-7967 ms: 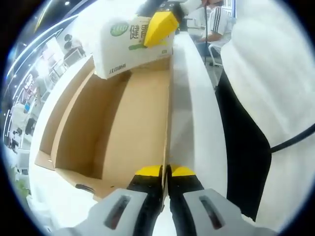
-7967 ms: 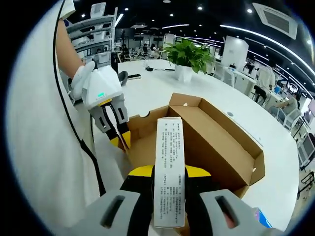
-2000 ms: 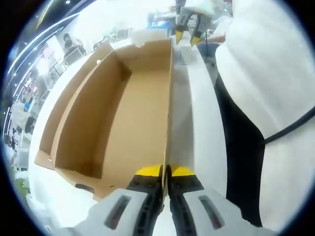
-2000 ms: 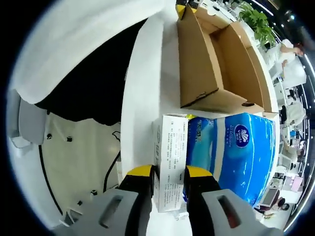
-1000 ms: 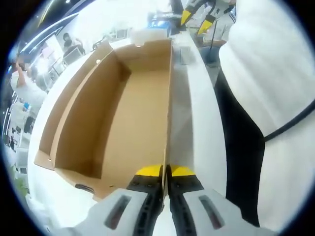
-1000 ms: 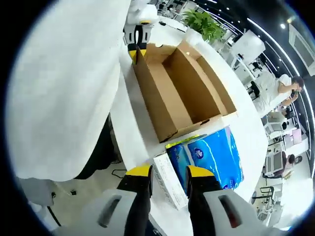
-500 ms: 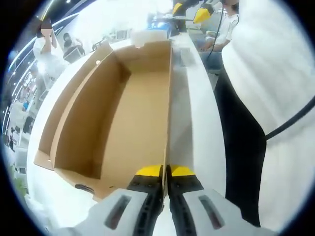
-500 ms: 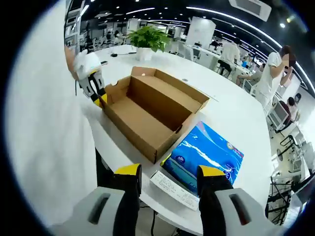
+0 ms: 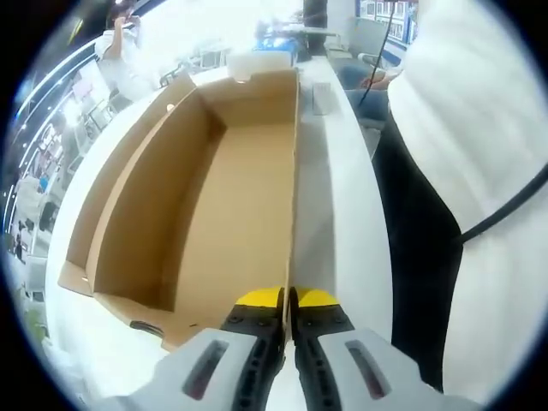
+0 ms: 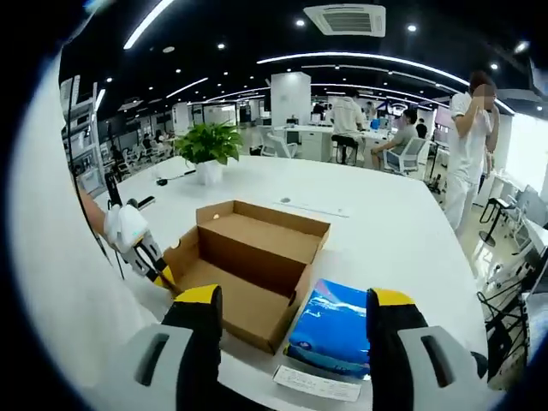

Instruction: Operate the shoe box by opening the lid, removing the specified soft item, and placing it in the target area until the item is outside and the box remains undamaged.

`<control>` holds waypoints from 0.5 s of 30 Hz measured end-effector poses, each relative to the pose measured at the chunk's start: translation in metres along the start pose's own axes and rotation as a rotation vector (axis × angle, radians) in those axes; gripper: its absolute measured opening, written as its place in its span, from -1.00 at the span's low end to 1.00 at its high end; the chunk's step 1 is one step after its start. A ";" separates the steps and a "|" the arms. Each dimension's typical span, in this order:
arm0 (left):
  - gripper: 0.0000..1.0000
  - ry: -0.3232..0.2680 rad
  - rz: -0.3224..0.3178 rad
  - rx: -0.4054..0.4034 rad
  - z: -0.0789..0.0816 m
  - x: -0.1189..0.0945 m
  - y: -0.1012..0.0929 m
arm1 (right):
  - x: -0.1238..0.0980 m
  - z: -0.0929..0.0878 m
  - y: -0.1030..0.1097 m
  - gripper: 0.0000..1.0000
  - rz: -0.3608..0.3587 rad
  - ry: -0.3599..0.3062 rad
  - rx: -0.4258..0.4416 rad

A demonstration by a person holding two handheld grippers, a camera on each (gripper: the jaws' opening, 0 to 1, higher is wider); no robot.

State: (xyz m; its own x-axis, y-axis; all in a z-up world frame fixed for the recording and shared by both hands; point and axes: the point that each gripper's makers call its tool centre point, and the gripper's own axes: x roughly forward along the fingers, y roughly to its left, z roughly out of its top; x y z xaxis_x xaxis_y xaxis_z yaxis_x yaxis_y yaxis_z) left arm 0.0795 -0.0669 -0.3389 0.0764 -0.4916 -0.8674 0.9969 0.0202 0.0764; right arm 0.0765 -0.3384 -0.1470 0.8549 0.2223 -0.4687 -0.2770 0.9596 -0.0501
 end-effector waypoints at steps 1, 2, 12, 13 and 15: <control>-0.94 0.001 0.001 0.000 0.000 0.000 0.000 | -0.001 0.011 -0.001 0.33 -0.023 -0.038 0.015; -0.94 0.001 0.001 0.001 0.000 0.000 0.000 | -0.001 0.016 0.001 0.32 -0.029 -0.051 0.031; -0.94 -0.002 0.001 0.003 0.001 0.000 -0.001 | -0.001 0.069 -0.005 0.04 -0.135 -0.214 0.112; -0.94 -0.002 0.000 0.001 0.001 0.000 -0.001 | -0.001 0.069 -0.007 0.06 -0.151 -0.207 0.115; -0.94 -0.004 0.000 0.004 0.001 0.000 -0.001 | 0.000 0.069 -0.006 0.18 -0.134 -0.190 0.132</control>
State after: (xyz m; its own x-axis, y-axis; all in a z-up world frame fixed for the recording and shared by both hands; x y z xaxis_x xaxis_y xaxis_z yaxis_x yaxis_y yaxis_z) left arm 0.0790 -0.0676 -0.3389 0.0761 -0.4948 -0.8657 0.9968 0.0166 0.0781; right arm 0.1086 -0.3326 -0.0864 0.9506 0.1086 -0.2907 -0.1071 0.9940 0.0210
